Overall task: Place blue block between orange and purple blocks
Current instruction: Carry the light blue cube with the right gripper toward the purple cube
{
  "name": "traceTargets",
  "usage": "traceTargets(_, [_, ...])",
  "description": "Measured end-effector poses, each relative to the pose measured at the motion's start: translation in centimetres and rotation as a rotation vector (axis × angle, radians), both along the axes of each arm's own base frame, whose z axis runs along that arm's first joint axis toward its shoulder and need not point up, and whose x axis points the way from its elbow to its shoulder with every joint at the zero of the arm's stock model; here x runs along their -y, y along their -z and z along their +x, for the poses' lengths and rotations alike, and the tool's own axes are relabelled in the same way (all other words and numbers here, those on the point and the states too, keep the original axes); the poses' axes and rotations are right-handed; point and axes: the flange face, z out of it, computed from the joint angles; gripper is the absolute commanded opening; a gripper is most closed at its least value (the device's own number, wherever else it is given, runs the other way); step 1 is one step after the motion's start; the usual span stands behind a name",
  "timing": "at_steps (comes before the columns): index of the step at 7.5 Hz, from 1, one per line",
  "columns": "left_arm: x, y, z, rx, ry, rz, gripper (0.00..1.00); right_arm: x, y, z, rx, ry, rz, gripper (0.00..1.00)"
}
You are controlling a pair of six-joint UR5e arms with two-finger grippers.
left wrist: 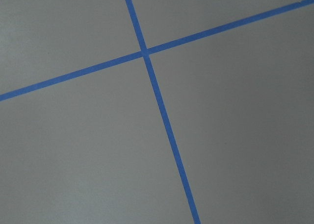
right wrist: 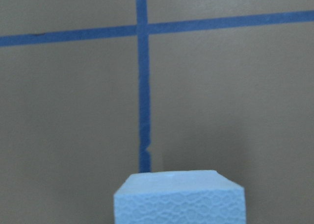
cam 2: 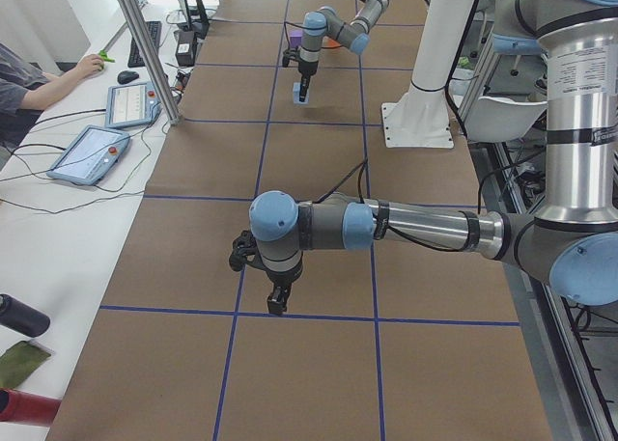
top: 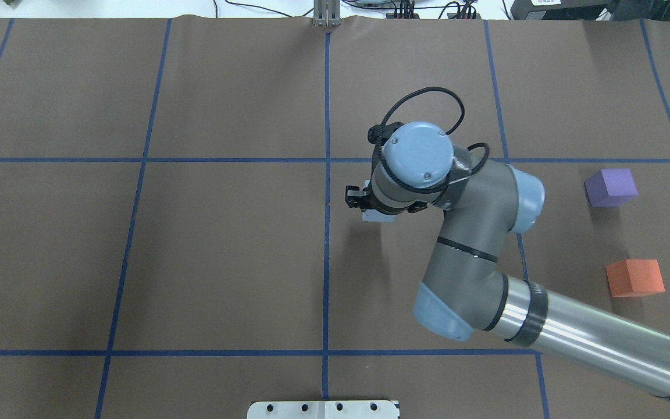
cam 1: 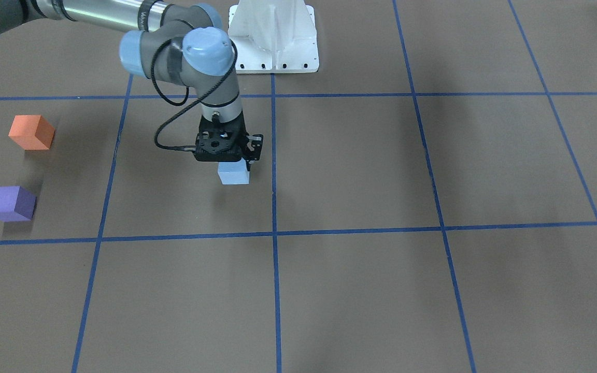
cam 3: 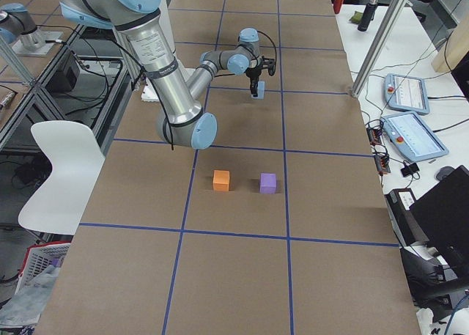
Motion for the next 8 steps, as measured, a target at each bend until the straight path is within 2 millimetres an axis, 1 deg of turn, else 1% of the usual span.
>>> traceTargets(1, [-0.1,0.0,0.0,0.001,0.019,-0.015,1.00,1.6,-1.4,5.0,-0.005,0.020,0.010,0.00])
traceTargets(2, [-0.1,0.1,0.0,0.002,0.028,-0.017,1.00,3.1,-3.6,10.2,-0.010,0.049,0.018,0.00])
traceTargets(3, [-0.1,0.1,0.0,0.002,0.033,-0.017,1.00,3.9,-6.9,15.5,-0.022,0.085,0.030,0.00])
traceTargets(4, [-0.1,0.2,0.0,0.002,0.037,-0.019,1.00,4.1,-10.9,20.5,-0.036,0.118,0.039,0.00])
traceTargets(5, [0.0,0.3,0.0,0.002,0.040,-0.020,1.00,3.8,-15.5,25.1,-0.047,0.139,0.052,0.00])
traceTargets(6, [0.0,0.4,0.1,0.002,0.041,-0.019,1.00,2.6,-20.2,28.9,-0.054,0.145,0.062,0.00])
traceTargets(7, [0.1,0.4,0.1,0.002,0.043,-0.019,1.00,0.9,-24.4,31.9,-0.055,0.141,0.050,0.00])
traceTargets(8, [0.1,0.5,0.1,0.002,0.043,-0.018,1.00,-1.0,-27.7,33.9,-0.057,0.133,0.025,0.00])
